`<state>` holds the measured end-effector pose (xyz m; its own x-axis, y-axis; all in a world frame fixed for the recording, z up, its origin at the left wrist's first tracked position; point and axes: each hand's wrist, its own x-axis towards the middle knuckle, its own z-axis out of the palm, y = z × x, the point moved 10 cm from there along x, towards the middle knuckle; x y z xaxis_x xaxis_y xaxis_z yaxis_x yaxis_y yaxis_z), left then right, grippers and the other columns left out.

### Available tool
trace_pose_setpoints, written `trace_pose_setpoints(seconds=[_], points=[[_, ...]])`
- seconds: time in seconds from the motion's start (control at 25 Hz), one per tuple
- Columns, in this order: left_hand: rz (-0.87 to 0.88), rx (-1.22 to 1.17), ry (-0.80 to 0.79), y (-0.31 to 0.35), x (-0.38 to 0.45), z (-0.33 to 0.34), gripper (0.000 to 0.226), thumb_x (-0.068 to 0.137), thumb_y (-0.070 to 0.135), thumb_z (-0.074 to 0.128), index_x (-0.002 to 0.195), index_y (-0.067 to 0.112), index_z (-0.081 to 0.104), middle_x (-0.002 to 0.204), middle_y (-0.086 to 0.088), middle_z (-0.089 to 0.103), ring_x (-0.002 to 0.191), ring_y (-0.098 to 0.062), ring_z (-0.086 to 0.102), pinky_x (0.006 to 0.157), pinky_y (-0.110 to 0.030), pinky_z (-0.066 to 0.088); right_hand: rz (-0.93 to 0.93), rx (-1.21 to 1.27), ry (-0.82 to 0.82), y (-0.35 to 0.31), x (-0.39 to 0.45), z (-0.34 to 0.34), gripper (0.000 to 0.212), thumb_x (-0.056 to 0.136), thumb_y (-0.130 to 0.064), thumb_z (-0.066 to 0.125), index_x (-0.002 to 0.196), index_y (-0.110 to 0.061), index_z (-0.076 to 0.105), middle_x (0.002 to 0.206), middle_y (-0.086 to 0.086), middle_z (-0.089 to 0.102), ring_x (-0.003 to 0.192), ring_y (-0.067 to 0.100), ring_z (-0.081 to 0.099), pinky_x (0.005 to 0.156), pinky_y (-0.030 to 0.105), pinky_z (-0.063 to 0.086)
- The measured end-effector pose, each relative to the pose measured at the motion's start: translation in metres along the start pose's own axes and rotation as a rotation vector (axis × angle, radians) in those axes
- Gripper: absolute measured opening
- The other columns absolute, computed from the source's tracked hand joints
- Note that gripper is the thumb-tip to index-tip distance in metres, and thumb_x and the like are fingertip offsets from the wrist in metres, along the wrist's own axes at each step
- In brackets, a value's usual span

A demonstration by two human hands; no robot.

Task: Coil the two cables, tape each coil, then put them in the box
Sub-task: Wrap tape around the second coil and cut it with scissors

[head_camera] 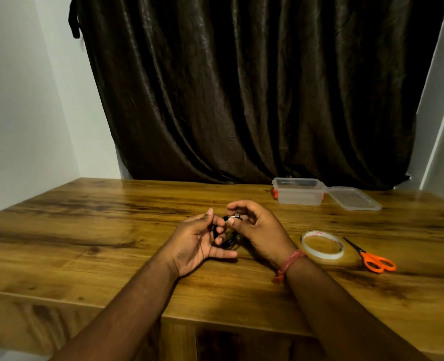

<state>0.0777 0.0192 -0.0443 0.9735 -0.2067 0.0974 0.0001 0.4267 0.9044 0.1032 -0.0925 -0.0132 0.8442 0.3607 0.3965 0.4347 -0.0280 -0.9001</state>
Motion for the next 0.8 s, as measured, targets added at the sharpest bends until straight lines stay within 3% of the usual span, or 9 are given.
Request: trace_pose_setpoints(seconds=[0.12, 0.24, 0.32, 0.4, 0.56, 0.68, 0.8], points=[[0.011, -0.012, 0.015, 0.002, 0.000, -0.003, 0.034, 0.095, 0.031, 0.047, 0.092, 0.000, 0.059, 0.076, -0.012, 0.053, 0.064, -0.022, 0.057, 0.059, -0.049, 0.059, -0.009, -0.109, 0.098, -0.007, 0.000, -0.029, 0.026, 0.093, -0.016, 0.063, 0.115, -0.030, 0.063, 0.110, -0.009, 0.067, 0.103, 0.009, 0.063, 0.085, 0.021, 0.052], [0.033, -0.019, 0.037, 0.005, 0.001, -0.005, 0.039, 0.102, 0.033, 0.039, 0.096, -0.001, 0.058, 0.078, -0.012, 0.057, 0.071, -0.026, 0.063, 0.060, -0.049, 0.060, -0.012, -0.554, 0.181, -0.020, -0.015, -0.076, 0.025, 0.095, -0.026, 0.059, 0.120, -0.031, 0.059, 0.113, -0.015, 0.060, 0.103, 0.003, 0.057, 0.084, 0.020, 0.048], [0.058, -0.018, 0.064, 0.008, 0.002, -0.007, 0.041, 0.104, 0.033, 0.037, 0.098, -0.002, 0.057, 0.077, -0.012, 0.059, 0.073, -0.027, 0.065, 0.060, -0.048, 0.060, 0.027, -1.004, 0.092, -0.020, -0.031, -0.103, 0.028, 0.096, -0.035, 0.055, 0.123, -0.030, 0.056, 0.117, -0.014, 0.055, 0.108, 0.006, 0.052, 0.091, 0.028, 0.048], [0.087, 0.000, 0.102, 0.009, 0.003, -0.010, 0.039, 0.104, 0.031, 0.039, 0.099, -0.002, 0.058, 0.076, -0.011, 0.060, 0.072, -0.025, 0.063, 0.061, -0.046, 0.060, 0.122, -1.252, -0.052, -0.009, -0.049, -0.129, 0.028, 0.093, -0.047, 0.055, 0.117, -0.032, 0.058, 0.115, -0.013, 0.054, 0.109, 0.009, 0.049, 0.092, 0.031, 0.046], [0.139, 0.160, 0.174, 0.012, 0.003, -0.017, 0.025, 0.100, 0.021, 0.048, 0.099, 0.000, 0.062, 0.081, -0.010, 0.060, 0.071, -0.018, 0.061, 0.066, -0.041, 0.061, 0.304, -1.317, -0.245, 0.014, -0.078, -0.152, 0.026, 0.084, -0.057, 0.062, 0.101, -0.037, 0.063, 0.106, -0.018, 0.054, 0.103, 0.007, 0.048, 0.089, 0.031, 0.047], [0.150, 0.445, 0.257, 0.010, -0.005, -0.016, 0.015, 0.097, 0.017, 0.057, 0.104, 0.007, 0.065, 0.102, -0.009, 0.064, 0.086, -0.019, 0.066, 0.071, -0.031, 0.059, 0.194, -1.329, -0.200, 0.007, -0.076, -0.141, 0.007, 0.089, -0.043, 0.061, 0.086, -0.036, 0.060, 0.099, -0.017, 0.057, 0.099, 0.008, 0.051, 0.084, 0.029, 0.045], [0.211, 0.758, 0.272, 0.014, -0.012, -0.004, 0.012, 0.095, 0.023, 0.062, 0.106, 0.019, 0.066, 0.114, 0.004, 0.060, 0.101, -0.017, 0.064, 0.076, -0.027, 0.056, 0.049, -1.239, -0.090, -0.010, -0.065, -0.120, 0.008, 0.095, -0.035, 0.053, 0.088, -0.034, 0.054, 0.091, -0.019, 0.052, 0.088, 0.007, 0.050, 0.069, 0.023, 0.038]])
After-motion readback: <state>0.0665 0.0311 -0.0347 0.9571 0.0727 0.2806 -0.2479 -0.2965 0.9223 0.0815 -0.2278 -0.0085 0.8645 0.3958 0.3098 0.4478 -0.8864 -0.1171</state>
